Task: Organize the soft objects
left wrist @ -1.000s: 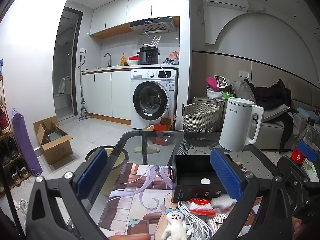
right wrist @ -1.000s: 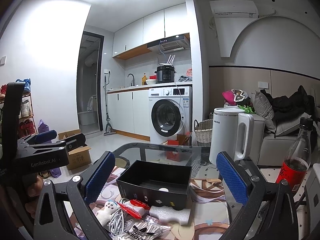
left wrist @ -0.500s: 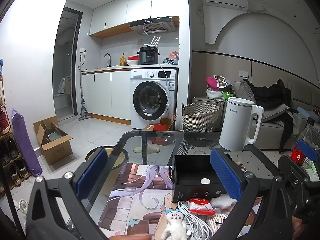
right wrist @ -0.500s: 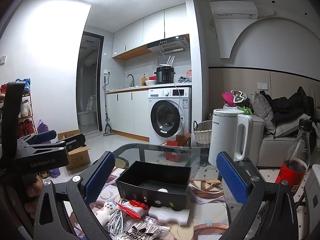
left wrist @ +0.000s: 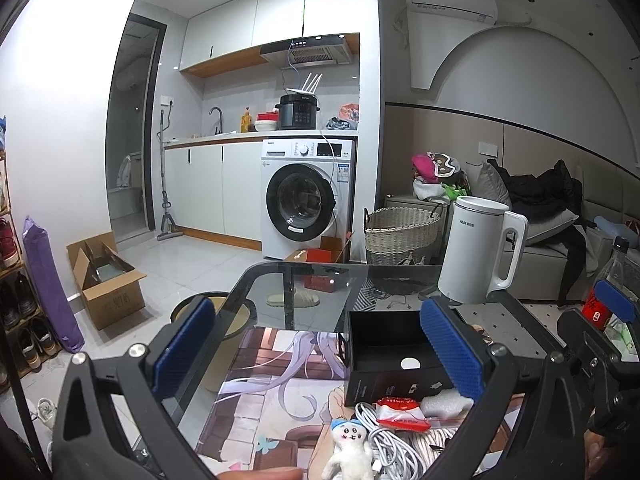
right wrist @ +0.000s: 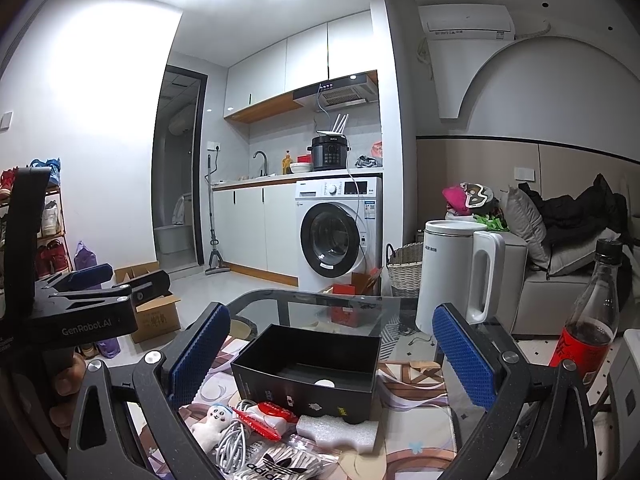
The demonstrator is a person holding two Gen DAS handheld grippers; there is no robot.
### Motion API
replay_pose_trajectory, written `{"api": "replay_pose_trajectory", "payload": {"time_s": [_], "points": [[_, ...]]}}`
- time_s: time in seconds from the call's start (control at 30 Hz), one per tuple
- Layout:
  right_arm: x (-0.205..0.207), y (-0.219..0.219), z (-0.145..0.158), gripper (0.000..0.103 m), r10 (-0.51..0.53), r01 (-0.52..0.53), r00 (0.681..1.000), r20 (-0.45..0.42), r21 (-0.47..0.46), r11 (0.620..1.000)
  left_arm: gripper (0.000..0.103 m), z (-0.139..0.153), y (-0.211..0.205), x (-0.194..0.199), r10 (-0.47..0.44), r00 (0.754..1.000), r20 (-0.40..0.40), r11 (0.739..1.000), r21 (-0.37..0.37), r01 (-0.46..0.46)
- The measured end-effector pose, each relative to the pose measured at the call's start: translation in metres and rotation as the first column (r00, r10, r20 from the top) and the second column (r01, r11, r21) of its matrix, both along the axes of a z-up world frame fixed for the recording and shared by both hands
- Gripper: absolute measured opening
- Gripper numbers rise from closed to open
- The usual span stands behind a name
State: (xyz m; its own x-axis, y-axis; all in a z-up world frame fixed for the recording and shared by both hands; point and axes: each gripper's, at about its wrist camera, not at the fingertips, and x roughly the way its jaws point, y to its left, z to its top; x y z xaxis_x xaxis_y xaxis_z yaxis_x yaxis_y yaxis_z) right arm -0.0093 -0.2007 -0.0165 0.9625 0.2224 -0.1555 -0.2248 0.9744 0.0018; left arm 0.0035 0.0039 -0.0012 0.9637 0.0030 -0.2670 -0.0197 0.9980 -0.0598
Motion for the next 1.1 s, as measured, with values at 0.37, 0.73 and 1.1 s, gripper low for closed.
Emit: {"api": "replay_pose_trajectory", "payload": {"time_s": [0.37,0.73,1.1], "points": [[-0.001,0.000,0.000,0.103,-0.002,0.002,1.000,0.001,0.000,1.000,0.103,0.000,0.002,-0.001,-0.012,1.000,0.003,1.000,-0.029,0.013],[0.001,-0.006,0.008,0.103,0.001,-0.001,1.000,0.002,0.034,0.999,0.103,0.012,0.009,-0.007,-0.028,0.998,0.052,0.998,-0.051,0.030],[0.007,-0.004,0.019,0.103,0.033,-0.033,0.999,-0.008,-0.018,0.999,0.103,0.006,0.017,0.027,-0.015,0.990,-0.141,0.998,-0.066,0.006]]}}
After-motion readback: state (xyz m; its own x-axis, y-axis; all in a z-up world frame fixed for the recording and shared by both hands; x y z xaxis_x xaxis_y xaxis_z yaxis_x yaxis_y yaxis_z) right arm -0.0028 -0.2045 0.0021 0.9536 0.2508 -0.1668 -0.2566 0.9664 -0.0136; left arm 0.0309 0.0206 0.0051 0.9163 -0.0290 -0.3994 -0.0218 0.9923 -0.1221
